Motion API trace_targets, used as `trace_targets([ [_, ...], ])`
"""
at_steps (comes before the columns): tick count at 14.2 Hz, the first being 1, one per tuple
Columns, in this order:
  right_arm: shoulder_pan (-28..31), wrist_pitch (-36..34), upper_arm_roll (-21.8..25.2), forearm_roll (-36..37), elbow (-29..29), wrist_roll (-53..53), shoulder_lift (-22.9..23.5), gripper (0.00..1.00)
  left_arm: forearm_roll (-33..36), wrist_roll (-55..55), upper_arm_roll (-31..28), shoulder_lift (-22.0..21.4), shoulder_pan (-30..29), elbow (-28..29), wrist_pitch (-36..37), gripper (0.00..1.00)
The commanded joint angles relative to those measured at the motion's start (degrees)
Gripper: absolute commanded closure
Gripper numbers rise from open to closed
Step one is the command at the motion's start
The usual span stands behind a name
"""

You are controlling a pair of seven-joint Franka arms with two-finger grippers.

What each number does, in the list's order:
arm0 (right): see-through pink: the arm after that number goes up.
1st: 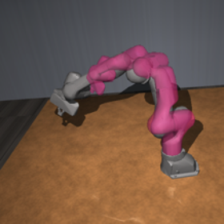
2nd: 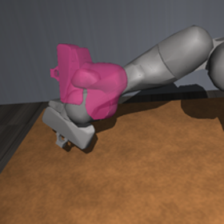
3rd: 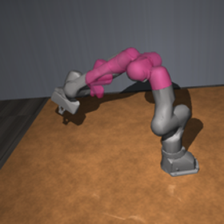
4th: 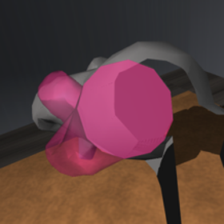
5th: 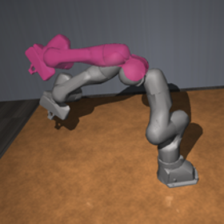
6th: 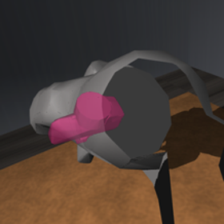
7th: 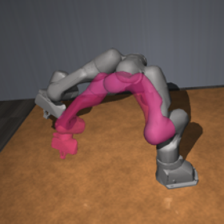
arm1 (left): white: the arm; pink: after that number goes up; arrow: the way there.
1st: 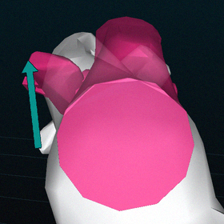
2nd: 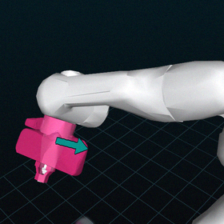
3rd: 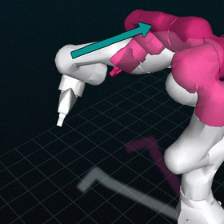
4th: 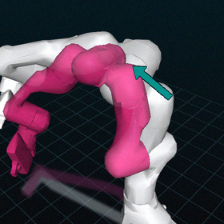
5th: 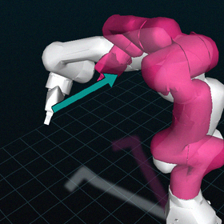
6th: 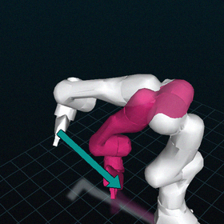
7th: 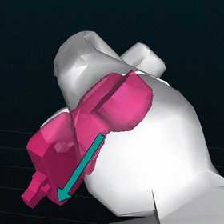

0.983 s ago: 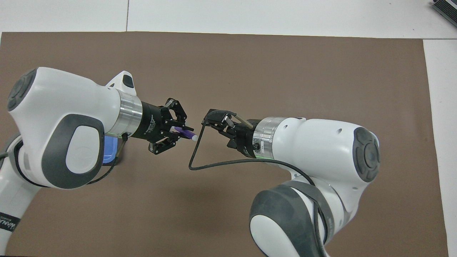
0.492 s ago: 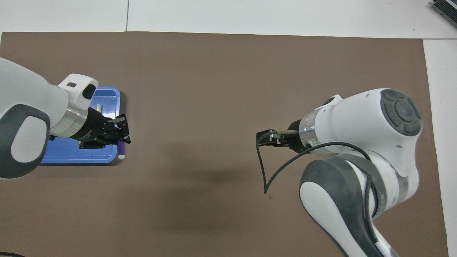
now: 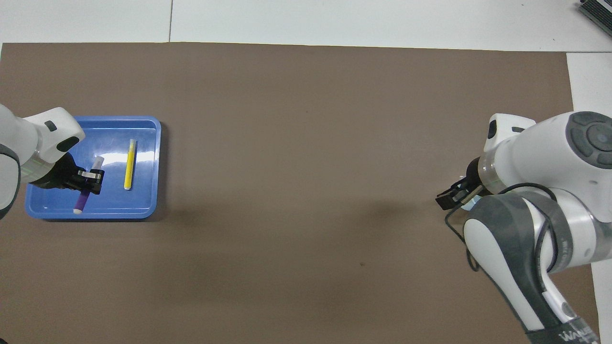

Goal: Right arm passes pens to left for tray arrangement
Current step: 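Lower the purple pen into the blue tray and open the left gripper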

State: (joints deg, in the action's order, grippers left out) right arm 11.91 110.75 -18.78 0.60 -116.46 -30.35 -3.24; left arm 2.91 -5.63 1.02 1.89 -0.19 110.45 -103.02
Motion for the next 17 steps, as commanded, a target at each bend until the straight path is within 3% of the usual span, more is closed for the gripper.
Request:
trace_targets([
  [1,5.0,5.0,-0.8,2.9,-4.5,-11.7,-0.8,0.18,3.4,-3.7,0.6,1.7,-2.8,2.9,-6.7,1.0],
  [8,7.9,12.0,-0.8,3.9,-7.4,-12.4,2.9,0.35,4.8,-4.7,0.6,9.0,-6.0,2.7,-16.3,1.0],
  [17,7.6,11.2,-1.1,3.7,-7.4,-2.3,3.4,0.55,4.8,-4.3,0.6,13.1,-6.9,4.8,-25.6,1.0],
])
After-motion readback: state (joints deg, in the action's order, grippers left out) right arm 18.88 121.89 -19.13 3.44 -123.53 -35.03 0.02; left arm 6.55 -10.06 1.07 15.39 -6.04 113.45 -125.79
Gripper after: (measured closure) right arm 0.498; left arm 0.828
